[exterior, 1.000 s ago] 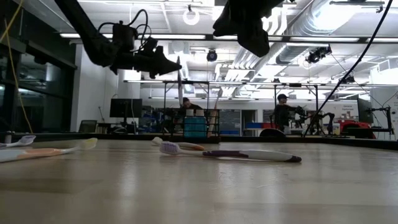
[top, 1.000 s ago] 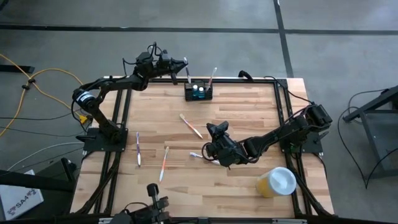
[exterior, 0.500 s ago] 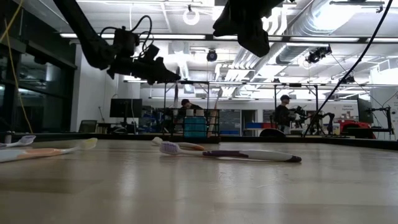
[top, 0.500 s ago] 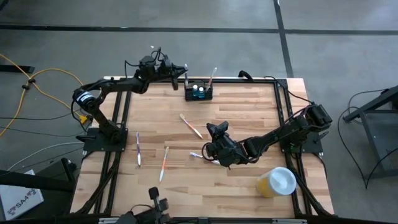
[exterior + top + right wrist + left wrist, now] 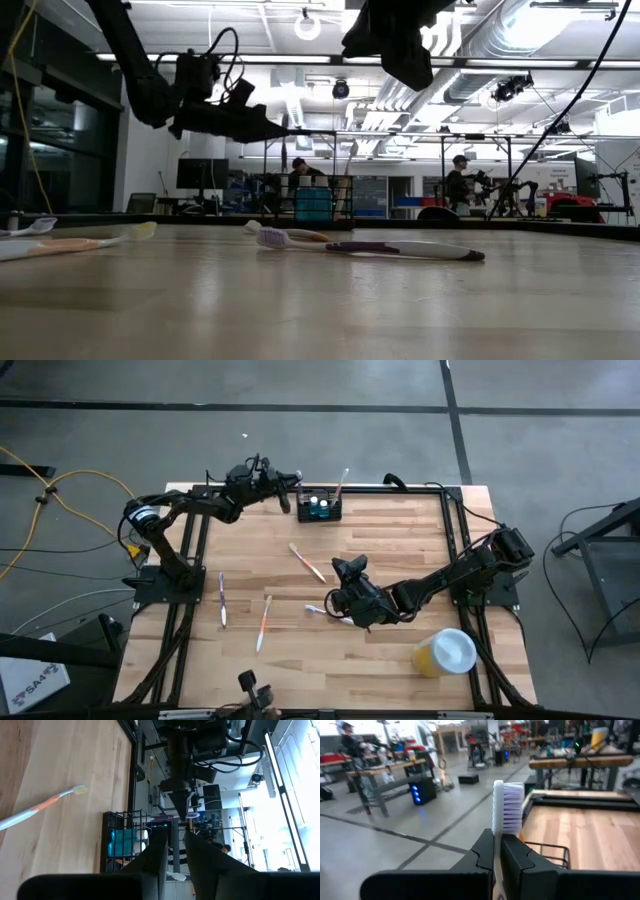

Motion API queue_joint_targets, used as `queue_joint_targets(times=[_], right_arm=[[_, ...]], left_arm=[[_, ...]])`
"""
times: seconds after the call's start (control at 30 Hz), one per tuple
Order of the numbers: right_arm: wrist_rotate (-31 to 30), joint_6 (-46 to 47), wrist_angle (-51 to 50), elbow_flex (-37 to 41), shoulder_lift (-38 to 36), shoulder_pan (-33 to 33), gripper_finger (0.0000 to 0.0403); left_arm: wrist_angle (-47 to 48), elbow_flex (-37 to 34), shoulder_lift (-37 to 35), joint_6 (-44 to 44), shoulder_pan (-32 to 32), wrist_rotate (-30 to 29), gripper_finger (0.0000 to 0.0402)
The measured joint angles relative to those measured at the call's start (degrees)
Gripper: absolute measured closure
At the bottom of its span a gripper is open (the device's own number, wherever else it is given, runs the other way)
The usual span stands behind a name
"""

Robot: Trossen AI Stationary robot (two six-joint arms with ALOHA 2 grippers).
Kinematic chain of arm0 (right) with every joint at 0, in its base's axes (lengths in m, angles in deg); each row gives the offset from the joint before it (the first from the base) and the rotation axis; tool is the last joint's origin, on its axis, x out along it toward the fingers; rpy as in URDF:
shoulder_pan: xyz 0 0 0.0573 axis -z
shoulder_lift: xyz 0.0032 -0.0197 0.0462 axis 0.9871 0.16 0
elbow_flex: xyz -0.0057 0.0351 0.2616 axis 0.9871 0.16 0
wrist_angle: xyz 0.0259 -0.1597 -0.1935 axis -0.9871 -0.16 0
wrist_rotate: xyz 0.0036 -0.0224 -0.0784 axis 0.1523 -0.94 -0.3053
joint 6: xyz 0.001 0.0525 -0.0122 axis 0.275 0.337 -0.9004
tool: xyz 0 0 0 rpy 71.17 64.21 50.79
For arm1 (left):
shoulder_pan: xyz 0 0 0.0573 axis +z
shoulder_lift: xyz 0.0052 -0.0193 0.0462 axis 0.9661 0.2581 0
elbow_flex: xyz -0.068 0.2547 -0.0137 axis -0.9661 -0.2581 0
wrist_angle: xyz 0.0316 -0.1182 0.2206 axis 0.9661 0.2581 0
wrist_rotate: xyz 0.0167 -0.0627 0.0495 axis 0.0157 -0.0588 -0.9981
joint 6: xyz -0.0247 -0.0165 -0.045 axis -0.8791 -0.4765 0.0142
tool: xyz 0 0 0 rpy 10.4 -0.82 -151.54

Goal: Pick & Place toothbrushing station
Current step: Put the top right purple toothbrush into the wire organizer

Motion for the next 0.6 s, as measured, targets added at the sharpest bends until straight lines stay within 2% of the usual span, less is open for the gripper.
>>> queue_joint_targets(times=[0.13, 0.33, 0.6], right_arm=[[-0.16, -0.03, 0.3, 0.0, -0.01, -0.1, 0.0341], [-0.09, -0.41, 0.79, 0.0, 0.0, -0.44, 0.0342], [0.05, -0.42, 0.83, 0.0, 0.0, -0.37, 0.0342]], left_arm=[[-6.69, -1.65, 3.06, -1.63, 0.0, -0.28, 0.04], [-9.68, -1.67, 6.97, -1.7, -0.22, -0.42, 0.04], [-10.12, -1.67, 7.58, -1.56, -0.22, -0.53, 0.04]])
